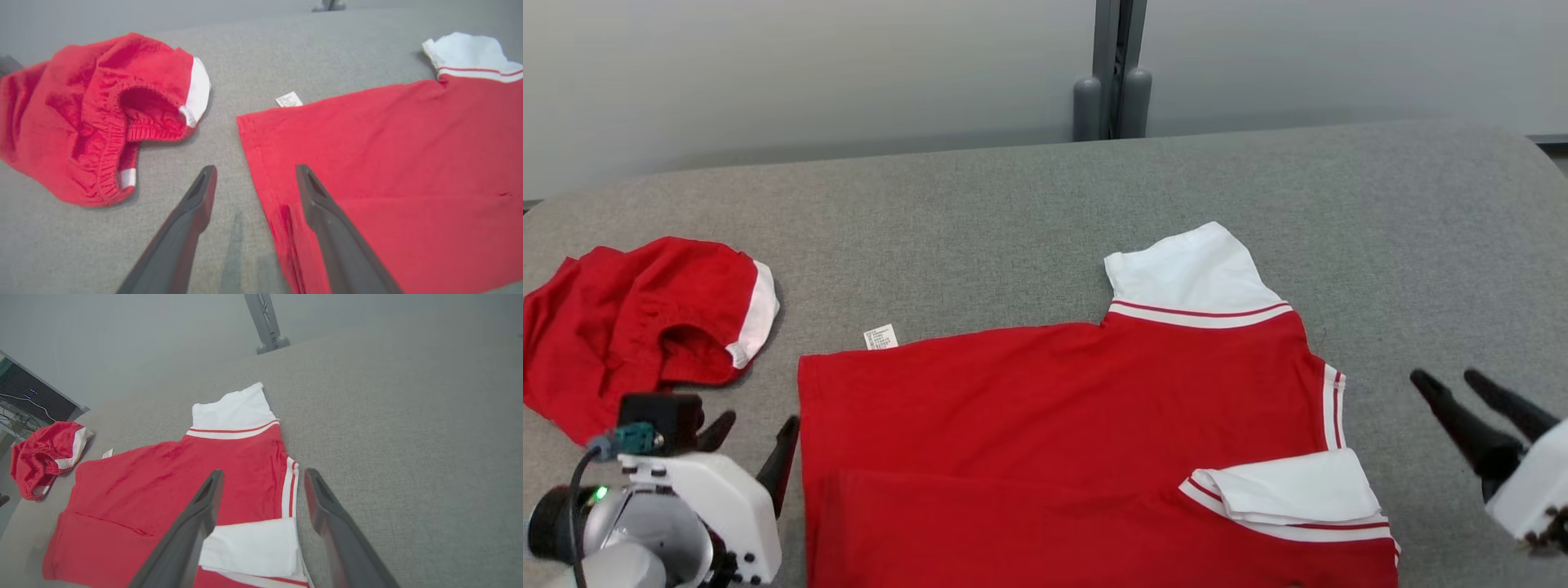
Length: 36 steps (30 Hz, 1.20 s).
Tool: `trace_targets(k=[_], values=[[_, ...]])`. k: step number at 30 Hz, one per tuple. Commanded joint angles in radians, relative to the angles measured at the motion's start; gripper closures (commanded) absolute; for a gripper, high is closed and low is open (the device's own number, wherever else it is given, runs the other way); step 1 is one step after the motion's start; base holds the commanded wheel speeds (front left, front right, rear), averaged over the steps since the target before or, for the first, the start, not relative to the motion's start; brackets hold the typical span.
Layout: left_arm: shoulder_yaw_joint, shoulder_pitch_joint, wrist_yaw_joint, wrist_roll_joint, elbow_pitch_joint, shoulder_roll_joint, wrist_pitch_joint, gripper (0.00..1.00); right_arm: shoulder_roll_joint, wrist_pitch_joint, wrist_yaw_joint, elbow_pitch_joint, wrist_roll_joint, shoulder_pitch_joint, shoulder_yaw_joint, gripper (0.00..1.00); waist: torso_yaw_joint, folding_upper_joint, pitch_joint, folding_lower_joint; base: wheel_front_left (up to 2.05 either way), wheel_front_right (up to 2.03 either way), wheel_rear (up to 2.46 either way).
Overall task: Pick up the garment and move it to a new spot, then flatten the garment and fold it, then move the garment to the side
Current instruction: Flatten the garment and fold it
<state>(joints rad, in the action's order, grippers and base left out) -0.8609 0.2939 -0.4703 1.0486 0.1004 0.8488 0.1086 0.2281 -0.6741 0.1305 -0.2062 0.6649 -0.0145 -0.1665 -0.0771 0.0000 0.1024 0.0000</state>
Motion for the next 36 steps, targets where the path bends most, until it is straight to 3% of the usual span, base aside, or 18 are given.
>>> trace_targets(k=[1, 10, 19, 29, 36], values=[[0.010, 0.034, 0.012, -0.005, -0.020, -0.023, -0.012, 0.00, 0.019, 0.014, 0.001, 0.021, -0.016, 0.054, 0.006, 0.00, 0.001, 0.0000, 0.028, 0.0000, 0.00, 0.00, 0.00], [-0.006, 0.231, 0.116, -0.047, -0.236, -0.143, 0.002, 0.00, 0.077, 0.074, 0.001, 0.272, -0.035, 0.420, 0.135, 0.00, 0.033, 0.0000, 0.169, 0.0000, 0.00, 0.00, 0.00], [-0.031, 0.371, 0.192, -0.085, -0.347, -0.228, 0.013, 0.00, 0.143, 0.131, 0.001, 0.527, -0.020, 0.701, 0.251, 0.00, 0.097, 0.0000, 0.279, 0.0000, 0.00, 0.00, 0.00], [-0.051, 0.455, 0.252, -0.101, -0.423, -0.300, 0.004, 0.00, 0.171, 0.134, 0.001, 0.771, 0.030, 0.904, 0.385, 0.00, 0.153, 0.0000, 0.347, 0.0000, 0.00, 0.00, 0.00], [-0.072, 0.488, 0.281, -0.107, -0.448, -0.345, 0.010, 0.00, 0.162, 0.111, 0.001, 0.900, 0.078, 0.963, 0.430, 0.00, 0.175, 0.0000, 0.369, 0.0000, 0.00, 0.00, 0.00]])
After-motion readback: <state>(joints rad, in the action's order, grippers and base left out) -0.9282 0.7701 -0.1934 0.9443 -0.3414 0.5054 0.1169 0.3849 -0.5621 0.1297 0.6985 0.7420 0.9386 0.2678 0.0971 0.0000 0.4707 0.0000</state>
